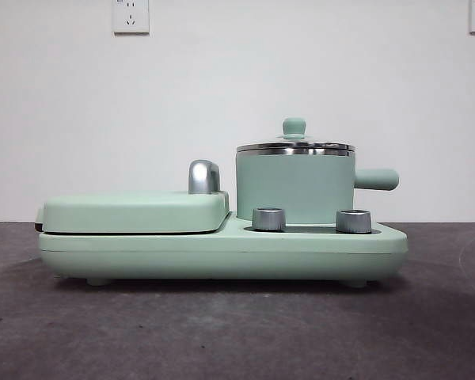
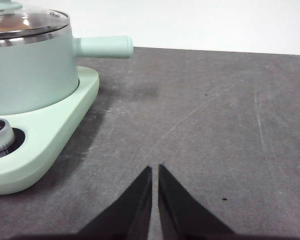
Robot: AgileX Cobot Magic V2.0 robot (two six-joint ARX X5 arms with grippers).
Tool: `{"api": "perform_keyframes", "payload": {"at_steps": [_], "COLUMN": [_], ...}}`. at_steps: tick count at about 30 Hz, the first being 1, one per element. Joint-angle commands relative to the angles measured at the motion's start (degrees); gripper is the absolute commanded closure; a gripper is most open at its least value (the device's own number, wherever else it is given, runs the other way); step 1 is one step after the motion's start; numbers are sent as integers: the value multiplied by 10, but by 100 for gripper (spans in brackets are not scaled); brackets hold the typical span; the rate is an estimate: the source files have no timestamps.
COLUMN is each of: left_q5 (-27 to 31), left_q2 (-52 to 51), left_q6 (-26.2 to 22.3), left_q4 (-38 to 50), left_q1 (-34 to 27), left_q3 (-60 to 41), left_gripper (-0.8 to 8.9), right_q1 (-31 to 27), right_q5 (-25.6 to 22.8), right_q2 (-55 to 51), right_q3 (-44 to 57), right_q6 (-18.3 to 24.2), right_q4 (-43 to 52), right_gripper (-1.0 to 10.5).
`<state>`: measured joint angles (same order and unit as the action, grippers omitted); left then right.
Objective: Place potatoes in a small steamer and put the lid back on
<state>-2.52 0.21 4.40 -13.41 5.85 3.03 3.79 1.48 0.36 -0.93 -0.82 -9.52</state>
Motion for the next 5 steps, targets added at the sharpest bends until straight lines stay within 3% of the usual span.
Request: {"api": "perform_keyframes", "payload": {"at_steps": [1,5], "left_q5": [-1,-1], "left_q2": [0,0], "left_q6": [-5,-5], "left_q4": [-3,-3], "left_q1": [0,-1], "left_q3": [-10,-10], "left_gripper": [806,806], "right_q1": [0,0], "right_q5": [0,0], "right_q2": [-2,-2], "right_q3": [3,3], "right_q6": [4,4], "right_q4": [7,7], "right_gripper": [930,930]}}
